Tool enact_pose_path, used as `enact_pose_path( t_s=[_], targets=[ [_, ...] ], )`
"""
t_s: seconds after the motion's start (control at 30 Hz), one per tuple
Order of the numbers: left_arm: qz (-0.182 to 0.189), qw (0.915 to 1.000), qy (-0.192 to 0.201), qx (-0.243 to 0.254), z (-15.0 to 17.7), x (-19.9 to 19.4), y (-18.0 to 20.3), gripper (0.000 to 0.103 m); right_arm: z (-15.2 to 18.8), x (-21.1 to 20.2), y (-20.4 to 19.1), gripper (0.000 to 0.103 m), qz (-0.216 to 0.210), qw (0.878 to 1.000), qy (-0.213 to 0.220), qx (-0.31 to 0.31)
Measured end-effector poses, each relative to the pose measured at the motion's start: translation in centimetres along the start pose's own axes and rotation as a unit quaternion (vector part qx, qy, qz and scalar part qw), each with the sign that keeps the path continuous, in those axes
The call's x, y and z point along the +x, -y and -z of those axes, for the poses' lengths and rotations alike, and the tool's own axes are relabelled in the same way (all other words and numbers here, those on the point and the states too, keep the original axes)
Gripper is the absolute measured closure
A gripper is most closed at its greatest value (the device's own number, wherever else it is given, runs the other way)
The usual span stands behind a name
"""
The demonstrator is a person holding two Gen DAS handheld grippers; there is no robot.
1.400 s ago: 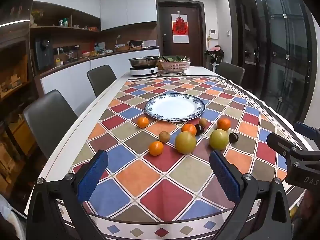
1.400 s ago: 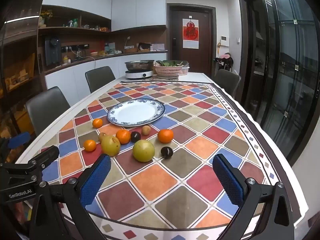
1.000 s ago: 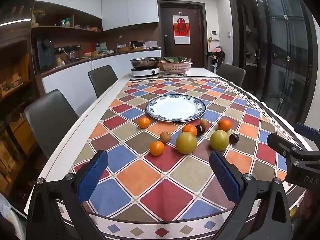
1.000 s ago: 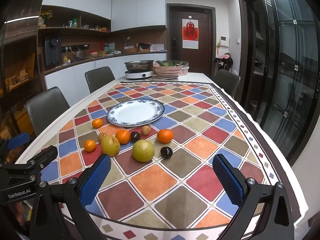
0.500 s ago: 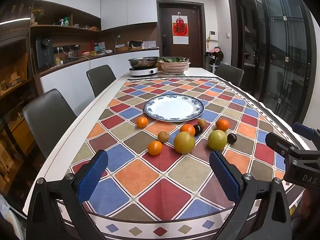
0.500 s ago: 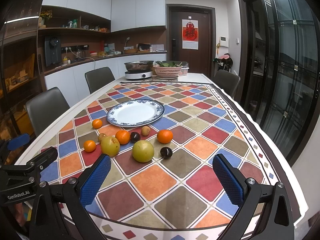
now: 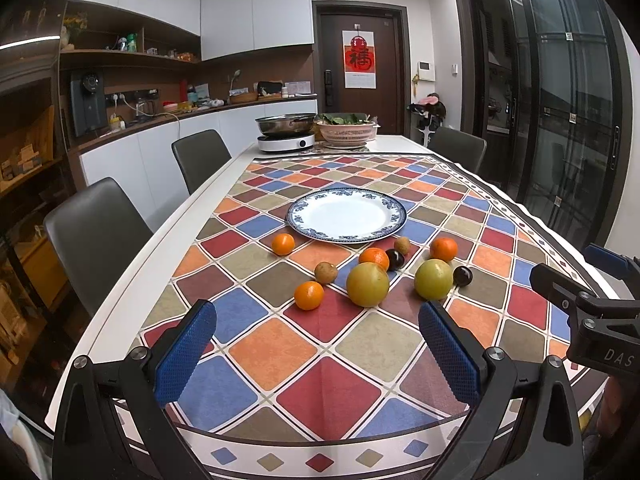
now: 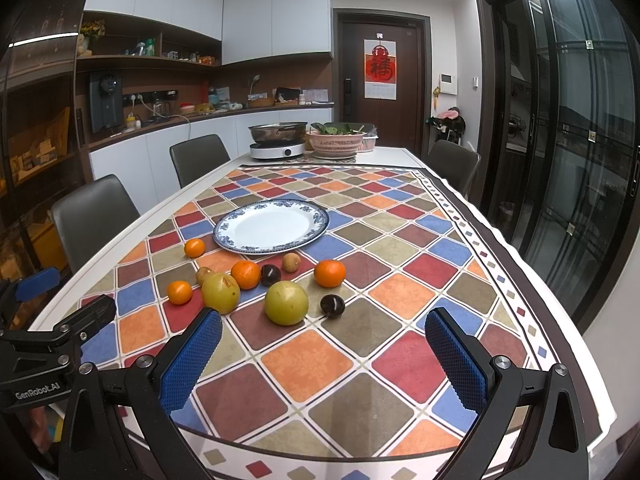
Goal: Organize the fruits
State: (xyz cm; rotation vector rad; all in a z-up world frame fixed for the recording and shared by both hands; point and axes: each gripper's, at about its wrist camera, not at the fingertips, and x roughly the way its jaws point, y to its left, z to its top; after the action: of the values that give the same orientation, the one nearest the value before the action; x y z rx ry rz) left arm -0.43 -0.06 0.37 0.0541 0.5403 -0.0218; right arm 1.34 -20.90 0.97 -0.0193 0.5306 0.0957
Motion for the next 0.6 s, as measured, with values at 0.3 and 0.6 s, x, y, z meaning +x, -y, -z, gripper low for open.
enact_pose_path(
  t_s=[0.3, 0.6],
  targets=[
    [0.000, 1.0000, 0.000, 0.000, 0.00, 0.00, 0.01, 0.000, -0.01, -0.02, -0.03, 0.001, 0.000, 1.000, 0.001, 0.000],
    [0.000, 1.0000, 0.000, -0.001, 0.01, 0.05, -0.03, 0.000, -0.08, -0.11, -0.04, 0.001, 0.000, 1.000, 0.001, 0.000]
  ],
)
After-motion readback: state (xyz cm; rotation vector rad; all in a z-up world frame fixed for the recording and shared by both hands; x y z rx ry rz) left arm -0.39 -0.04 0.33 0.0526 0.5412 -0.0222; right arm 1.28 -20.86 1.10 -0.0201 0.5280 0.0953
